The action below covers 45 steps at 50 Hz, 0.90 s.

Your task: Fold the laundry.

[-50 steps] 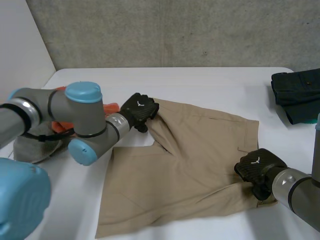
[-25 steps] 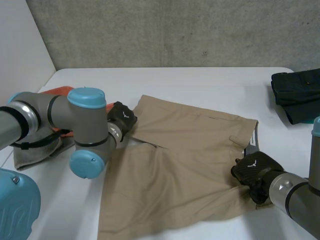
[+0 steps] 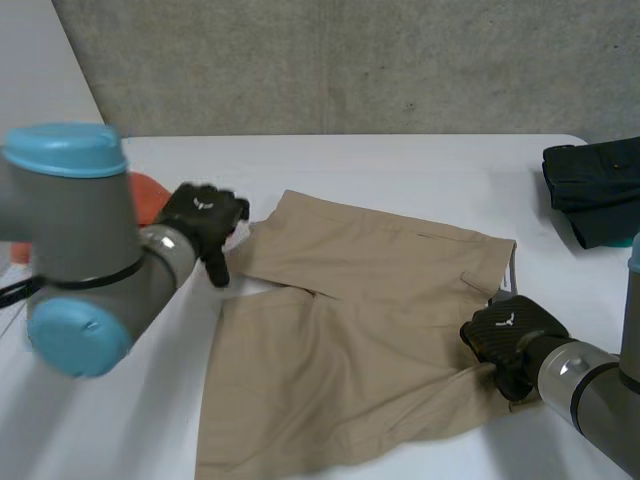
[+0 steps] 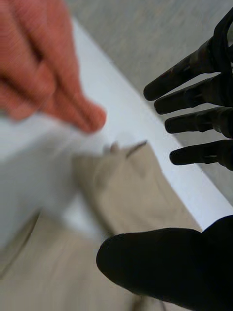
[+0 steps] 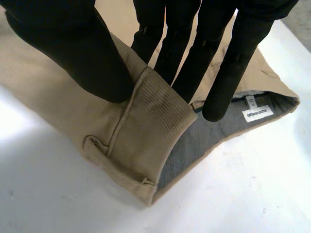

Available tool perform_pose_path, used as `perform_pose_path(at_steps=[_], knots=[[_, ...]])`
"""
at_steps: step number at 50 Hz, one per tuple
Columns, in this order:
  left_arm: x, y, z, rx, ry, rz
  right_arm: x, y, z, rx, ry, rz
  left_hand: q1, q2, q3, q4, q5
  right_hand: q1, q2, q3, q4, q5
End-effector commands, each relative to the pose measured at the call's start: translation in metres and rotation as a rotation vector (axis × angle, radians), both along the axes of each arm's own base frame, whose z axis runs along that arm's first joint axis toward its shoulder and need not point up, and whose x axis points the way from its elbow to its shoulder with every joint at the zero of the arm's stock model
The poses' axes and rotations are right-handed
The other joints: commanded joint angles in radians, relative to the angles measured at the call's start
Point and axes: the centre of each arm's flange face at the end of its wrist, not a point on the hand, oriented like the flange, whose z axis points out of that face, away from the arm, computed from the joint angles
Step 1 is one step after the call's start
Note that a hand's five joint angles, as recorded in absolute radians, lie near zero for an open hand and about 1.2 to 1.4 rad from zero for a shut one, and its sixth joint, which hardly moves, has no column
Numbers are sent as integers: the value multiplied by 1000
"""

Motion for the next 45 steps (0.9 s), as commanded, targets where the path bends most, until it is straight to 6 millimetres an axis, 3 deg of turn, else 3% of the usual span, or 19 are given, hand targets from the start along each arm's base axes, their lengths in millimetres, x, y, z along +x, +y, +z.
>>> perform_pose_path(at_steps=[1,3,7,12,19,22,24,25,29,32,34,37,38,40,42,44,45], knots=[[30,75,-2,266,86,-27,1,-9,6,12,-141,-94,142,140,141,141,137,301,214,203,196,199],[38,99,-11,349,87,-27,-1,-14,8,16,-182,-129,180,178,179,179,175,301,214,203,196,199],[48,125,-25,422,67,-29,-4,-22,10,19,-251,-198,198,196,196,197,193,301,214,203,196,199],[42,144,-36,422,44,-88,-10,-30,12,29,-324,-275,198,196,196,197,193,301,214,203,196,199],[32,140,-55,403,-3,-80,-17,-34,18,3,-343,-314,277,275,275,276,272,301,214,203,196,199],[28,133,-61,362,-32,-58,-17,-31,20,4,-337,-303,576,574,574,575,571,301,214,203,196,199],[23,126,-64,292,-54,-49,-16,-27,22,8,-315,-277,960,958,958,959,955,301,214,203,196,199],[22,123,-65,268,-63,-43,-15,-25,23,7,-301,-262,1019,1017,1018,1018,1014,301,214,203,196,199],[21,115,-69,170,-146,-43,-19,-6,21,49,-141,-135,1020,1018,1018,1019,1015,301,214,203,196,199],[29,131,-76,231,-265,-114,-30,15,13,153,32,3,1020,1018,1018,1019,1015,301,214,203,196,199],[31,150,-72,275,-308,-208,-39,30,9,269,131,105,1020,1018,1018,1019,1015,301,214,203,196,199],[31,173,-61,318,-339,-321,-46,36,10,354,187,197,1020,1018,1018,1019,1015,301,214,203,196,199],[33,186,-54,354,-366,-378,-47,34,9,368,189,219,1020,1018,1018,1019,1015,301,214,203,196,199],[36,194,-49,395,-396,-409,-45,27,8,356,174,207,1020,1018,1018,1019,1015,301,214,203,196,199],[36,195,-44,419,-430,-419,-43,12,8,320,138,146,1020,1018,1018,1019,1015,301,214,203,196,199],[28,183,-41,361,-415,-399,-41,3,8,293,112,109,1020,1018,1018,1019,1015,301,214,203,196,199],[21,166,-39,302,-398,-365,-39,-6,10,258,85,72,1020,1018,1018,1019,1015,301,214,203,196,199]])
